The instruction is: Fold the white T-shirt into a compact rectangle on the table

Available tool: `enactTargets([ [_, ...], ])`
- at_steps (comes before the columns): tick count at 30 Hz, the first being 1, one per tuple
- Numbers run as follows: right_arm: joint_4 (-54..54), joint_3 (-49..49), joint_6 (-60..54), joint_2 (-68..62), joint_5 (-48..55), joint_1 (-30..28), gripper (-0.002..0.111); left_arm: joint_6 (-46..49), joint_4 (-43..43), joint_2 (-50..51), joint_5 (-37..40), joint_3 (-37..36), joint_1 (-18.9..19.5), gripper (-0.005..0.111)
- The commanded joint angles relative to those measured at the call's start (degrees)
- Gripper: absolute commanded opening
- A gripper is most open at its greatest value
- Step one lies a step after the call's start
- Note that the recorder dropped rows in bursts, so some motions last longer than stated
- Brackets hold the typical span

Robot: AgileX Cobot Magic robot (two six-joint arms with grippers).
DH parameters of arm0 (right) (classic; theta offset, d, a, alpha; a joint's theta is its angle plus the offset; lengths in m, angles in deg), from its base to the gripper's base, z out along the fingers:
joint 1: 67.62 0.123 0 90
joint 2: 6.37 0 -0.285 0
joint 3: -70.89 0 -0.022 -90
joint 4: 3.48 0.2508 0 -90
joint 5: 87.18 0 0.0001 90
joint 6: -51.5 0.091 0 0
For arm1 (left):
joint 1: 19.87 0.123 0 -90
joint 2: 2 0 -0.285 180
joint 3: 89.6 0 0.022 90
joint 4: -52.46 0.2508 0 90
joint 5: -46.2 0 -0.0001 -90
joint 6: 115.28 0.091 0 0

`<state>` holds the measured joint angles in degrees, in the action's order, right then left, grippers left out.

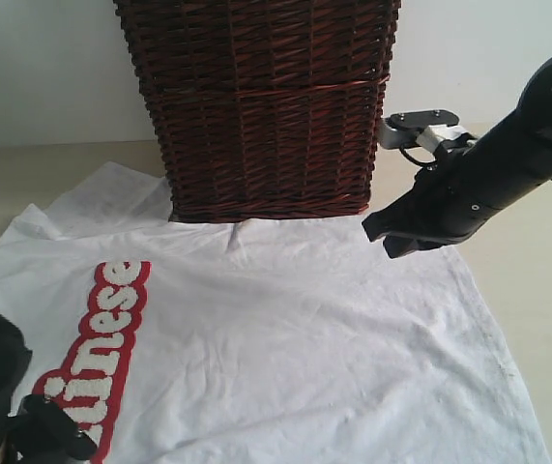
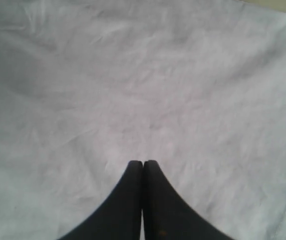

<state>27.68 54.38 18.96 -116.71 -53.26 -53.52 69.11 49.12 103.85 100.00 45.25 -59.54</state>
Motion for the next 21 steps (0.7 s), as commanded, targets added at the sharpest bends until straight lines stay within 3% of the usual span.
enactTargets([
  [1, 0.43, 0.32, -0.87, 0.56, 0.35, -0.11, 0.000, 0.75, -1.78, 6.80, 2.33, 0.56, -0.35, 0.000],
  [7, 0.43, 0.32, -1.00, 0.56, -0.36, -0.11, 0.000, 22.12, -24.38, 8.05, 4.21, -0.43, -3.06, 0.000],
  [12, 0.43, 0.32, -1.46, 0.56, -0.37, -0.11, 0.000, 23.74, -25.87, 3.07, 4.32, 0.58, -5.57, 0.000],
  [17, 0.91, 0.32, -1.76, 0.56, -0.24, -0.11, 0.000, 22.56, -22.73, -6.53, 3.17, 1.85, -0.26, 0.000],
  [21, 0.88, 0.22, -1.77, 0.56, -0.15, -0.11, 0.000, 7.02, -7.43, -15.05, -3.50, 4.26, 8.91, 0.000],
])
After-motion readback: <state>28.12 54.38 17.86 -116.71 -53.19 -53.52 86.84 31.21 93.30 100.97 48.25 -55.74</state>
